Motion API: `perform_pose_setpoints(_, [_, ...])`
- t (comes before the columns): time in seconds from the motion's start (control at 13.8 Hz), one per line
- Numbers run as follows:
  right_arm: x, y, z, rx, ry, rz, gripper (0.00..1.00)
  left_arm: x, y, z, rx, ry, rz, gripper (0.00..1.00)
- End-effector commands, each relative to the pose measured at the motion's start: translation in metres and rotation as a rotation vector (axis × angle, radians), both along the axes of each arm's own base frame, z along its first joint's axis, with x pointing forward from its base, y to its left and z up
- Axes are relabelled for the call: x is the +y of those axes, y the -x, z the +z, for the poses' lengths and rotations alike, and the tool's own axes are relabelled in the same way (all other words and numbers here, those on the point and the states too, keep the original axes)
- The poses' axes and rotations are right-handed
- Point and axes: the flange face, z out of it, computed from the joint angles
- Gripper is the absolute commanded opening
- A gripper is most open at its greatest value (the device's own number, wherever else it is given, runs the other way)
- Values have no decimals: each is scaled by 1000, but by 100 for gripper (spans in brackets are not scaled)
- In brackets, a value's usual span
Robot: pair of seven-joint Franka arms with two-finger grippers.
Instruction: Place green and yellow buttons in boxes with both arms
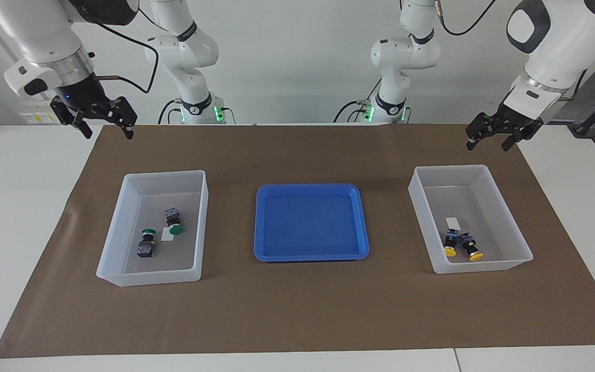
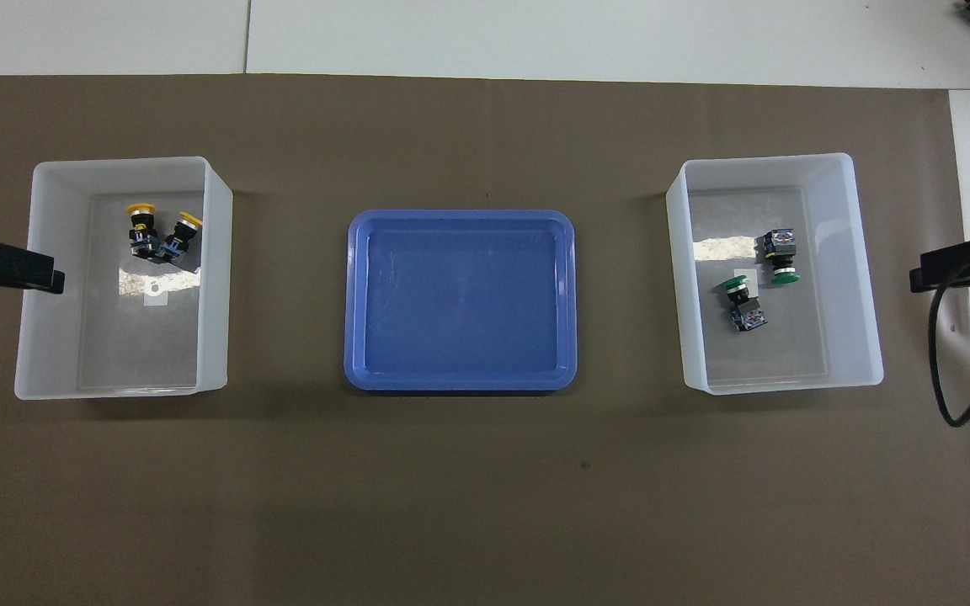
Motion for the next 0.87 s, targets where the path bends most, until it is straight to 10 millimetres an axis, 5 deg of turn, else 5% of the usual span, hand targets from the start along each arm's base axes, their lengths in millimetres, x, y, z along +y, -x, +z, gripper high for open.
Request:
perform_pose_setpoints(0.0, [0, 6, 2, 2, 1, 19, 100, 0, 9, 2, 6, -12, 7, 100])
perform_pose_setpoints(0.8, [-2, 2, 3, -20, -6, -17, 100, 0, 9, 2, 6, -12, 7, 100])
